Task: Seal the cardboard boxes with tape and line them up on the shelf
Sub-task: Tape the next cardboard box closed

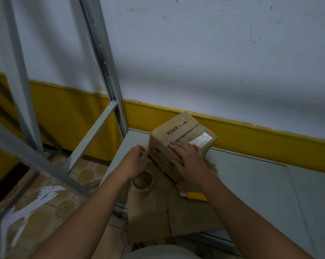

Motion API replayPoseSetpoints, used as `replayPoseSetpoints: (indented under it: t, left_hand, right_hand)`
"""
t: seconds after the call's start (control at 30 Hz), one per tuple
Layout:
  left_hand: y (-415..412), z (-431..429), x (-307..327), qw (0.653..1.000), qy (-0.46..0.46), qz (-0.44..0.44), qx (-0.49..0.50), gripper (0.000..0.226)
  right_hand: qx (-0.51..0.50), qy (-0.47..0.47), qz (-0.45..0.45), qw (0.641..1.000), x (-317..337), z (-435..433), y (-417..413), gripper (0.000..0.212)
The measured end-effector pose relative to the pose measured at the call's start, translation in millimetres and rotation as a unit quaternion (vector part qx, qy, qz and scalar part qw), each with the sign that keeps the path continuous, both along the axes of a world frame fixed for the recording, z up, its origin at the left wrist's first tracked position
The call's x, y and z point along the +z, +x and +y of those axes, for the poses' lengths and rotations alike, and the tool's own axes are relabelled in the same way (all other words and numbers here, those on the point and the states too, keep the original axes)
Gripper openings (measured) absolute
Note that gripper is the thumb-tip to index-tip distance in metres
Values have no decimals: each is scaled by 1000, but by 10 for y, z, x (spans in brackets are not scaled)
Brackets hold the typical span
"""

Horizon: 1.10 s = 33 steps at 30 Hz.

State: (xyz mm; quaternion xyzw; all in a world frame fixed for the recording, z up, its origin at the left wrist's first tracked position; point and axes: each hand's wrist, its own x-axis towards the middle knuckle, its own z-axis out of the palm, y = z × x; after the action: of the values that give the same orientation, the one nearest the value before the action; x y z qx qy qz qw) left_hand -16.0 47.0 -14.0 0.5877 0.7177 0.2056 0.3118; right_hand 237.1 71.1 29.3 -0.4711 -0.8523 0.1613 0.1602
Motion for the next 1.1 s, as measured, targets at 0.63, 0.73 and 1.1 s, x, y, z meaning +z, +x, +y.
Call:
replayPoseSetpoints:
  t: [0.63, 0.73, 1.1]
  left_hand:
    - [-255, -1026, 321, 948, 275, 102, -125, 25]
    - [-188, -1024, 630, 939, 320, 70, -104, 29]
    - [39, -753, 1063, 927, 337, 113, -115, 28]
  right_hand:
    - [93, -25, 205, 974, 644, -614, -222, 36]
    - [81, -146, 164, 972, 718, -601, -310, 83]
    - [-12, 56, 280, 958, 789, -474, -285, 35]
